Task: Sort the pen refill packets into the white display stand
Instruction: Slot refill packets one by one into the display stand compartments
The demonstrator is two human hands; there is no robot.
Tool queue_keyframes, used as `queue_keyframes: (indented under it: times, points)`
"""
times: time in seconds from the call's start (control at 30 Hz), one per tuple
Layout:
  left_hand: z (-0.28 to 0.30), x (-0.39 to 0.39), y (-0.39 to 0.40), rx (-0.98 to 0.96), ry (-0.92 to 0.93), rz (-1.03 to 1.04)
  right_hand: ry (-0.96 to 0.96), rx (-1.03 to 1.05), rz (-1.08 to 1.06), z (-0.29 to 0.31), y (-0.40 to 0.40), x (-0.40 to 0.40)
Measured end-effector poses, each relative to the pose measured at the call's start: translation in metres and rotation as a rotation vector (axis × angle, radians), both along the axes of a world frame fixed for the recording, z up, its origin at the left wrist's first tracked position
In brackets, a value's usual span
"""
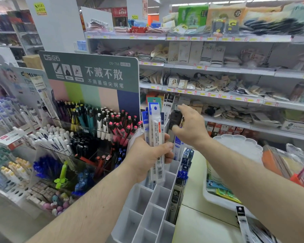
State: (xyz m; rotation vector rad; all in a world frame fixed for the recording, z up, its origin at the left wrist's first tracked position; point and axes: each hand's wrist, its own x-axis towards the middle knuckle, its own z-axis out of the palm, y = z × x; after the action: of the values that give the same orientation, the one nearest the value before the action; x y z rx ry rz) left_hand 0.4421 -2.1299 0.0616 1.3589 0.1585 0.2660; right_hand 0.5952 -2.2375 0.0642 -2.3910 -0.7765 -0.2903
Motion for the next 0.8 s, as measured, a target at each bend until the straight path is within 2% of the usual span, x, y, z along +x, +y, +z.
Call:
queue_keyframes:
  times: [0.07,0.13,0.2,0.27,0.33,0.47,0.53,0.67,0.8]
  points:
    - [0.001,-0.002,-0.001,0.005,0.022,-0.064,0.168,0.399,0.020,0.016,-0.006,-0.028]
    - [0.001,-0.002,-0.003,0.041,0.070,-0.126,0.325,0.619,0.122,0.024,-0.016,-0.061]
    - [0.001,-0.002,-0.005,0.111,0.119,-0.198,0.389,0.591,0.198,0.023,-0.024,-0.089]
    - [0.001,-0.002,-0.007,0.169,0.140,-0.283,0.433,0.516,0.185,0.014,-0.027,-0.104]
    - [0.001,-0.003,-0.007,0.175,0.163,-0.353,0.507,0.528,0.154,0.004,-0.030,-0.106]
    - [0.002,-0.005,-0.004,-0.033,0.203,-0.461,0.706,0.732,0.140,-0.001,-0.042,-0.104]
    - [0.000,-0.005,-0.003,-0.054,0.219,-0.457,0.768,0.789,0.149,-0.004,-0.046,-0.105]
    - [-0.005,-0.004,-0.006,-0.001,0.235,-0.404,0.744,0.827,0.091,-0.014,-0.046,-0.107]
    - [-0.006,-0.004,-0.009,0.116,0.202,-0.341,0.772,0.873,0.129,-0.016,-0.043,-0.113]
